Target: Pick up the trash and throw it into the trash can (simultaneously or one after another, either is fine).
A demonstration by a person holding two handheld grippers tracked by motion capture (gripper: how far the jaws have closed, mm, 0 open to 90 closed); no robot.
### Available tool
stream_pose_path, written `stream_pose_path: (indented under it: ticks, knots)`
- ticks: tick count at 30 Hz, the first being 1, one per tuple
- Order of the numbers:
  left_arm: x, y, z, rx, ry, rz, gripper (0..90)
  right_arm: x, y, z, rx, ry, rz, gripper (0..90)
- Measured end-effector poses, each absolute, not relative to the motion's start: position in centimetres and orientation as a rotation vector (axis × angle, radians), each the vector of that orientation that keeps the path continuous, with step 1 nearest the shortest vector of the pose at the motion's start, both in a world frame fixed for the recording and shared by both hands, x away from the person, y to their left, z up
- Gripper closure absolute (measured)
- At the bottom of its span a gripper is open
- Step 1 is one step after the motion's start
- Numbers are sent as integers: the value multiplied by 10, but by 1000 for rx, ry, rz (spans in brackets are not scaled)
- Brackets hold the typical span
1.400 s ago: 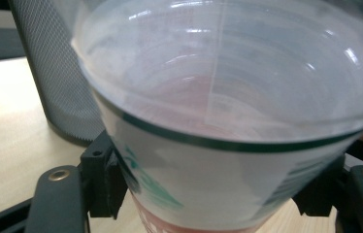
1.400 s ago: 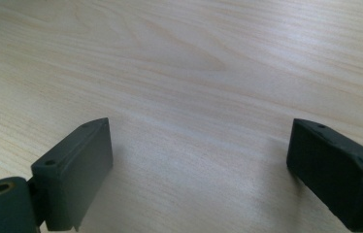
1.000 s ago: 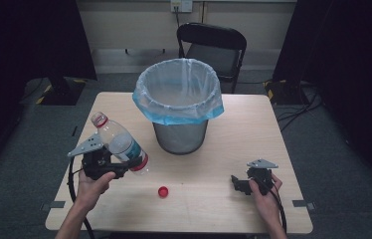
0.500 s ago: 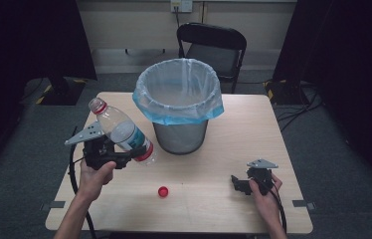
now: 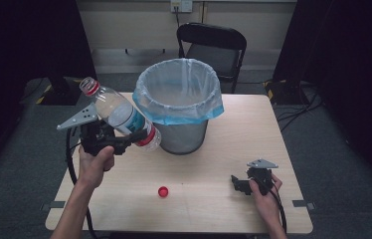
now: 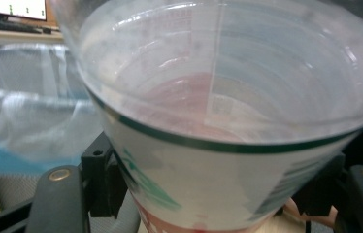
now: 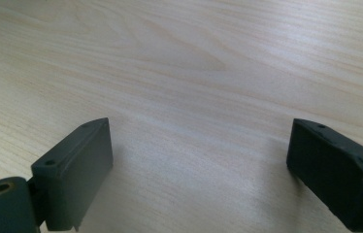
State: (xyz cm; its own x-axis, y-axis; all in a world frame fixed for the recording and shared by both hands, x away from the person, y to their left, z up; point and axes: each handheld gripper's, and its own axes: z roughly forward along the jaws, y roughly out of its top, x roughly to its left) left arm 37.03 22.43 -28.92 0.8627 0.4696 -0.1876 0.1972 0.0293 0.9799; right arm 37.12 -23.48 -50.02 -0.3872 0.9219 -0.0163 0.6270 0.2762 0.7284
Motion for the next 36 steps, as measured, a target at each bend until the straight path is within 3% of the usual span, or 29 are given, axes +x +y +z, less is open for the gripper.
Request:
stream_pose_path:
  ticks: [16,36]
  knots:
    - [389,217,-246,1512,477,243,286,371,-235,-500,1394,2113,900,86]
    - [420,192,-228,1489,446,255,286,371,-235,-500,1395,2111,900,86]
